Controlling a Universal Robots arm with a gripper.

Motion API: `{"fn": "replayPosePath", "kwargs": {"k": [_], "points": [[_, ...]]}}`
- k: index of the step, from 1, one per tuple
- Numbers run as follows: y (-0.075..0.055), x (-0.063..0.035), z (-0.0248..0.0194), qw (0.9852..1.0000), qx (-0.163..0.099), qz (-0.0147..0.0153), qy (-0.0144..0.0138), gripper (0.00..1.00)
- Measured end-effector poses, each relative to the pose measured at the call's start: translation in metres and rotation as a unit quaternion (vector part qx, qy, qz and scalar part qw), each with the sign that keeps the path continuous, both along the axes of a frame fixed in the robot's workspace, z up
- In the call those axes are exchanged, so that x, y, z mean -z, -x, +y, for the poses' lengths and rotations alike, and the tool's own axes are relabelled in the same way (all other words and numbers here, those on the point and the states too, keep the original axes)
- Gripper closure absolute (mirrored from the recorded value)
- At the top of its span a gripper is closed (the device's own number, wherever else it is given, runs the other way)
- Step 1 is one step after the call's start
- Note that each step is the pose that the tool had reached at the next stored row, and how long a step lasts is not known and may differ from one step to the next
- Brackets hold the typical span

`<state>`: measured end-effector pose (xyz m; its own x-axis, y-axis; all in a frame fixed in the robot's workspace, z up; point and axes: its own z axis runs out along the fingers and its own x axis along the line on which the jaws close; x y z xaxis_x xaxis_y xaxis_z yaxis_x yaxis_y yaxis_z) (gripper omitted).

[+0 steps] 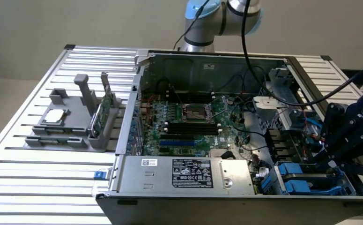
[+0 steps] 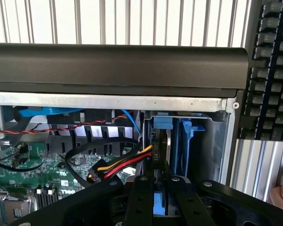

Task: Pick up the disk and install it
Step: 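Insert the first disk wire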

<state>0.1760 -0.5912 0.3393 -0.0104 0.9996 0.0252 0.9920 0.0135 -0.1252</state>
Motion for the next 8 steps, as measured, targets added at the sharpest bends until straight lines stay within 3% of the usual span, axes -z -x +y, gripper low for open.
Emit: {"fn": "replayPosePath", "kwargs": {"k": [8], "points": [[0.0000, 0.0003, 0.0019, 1.0000, 0.000, 0.0000, 0.0019, 0.83]]}}
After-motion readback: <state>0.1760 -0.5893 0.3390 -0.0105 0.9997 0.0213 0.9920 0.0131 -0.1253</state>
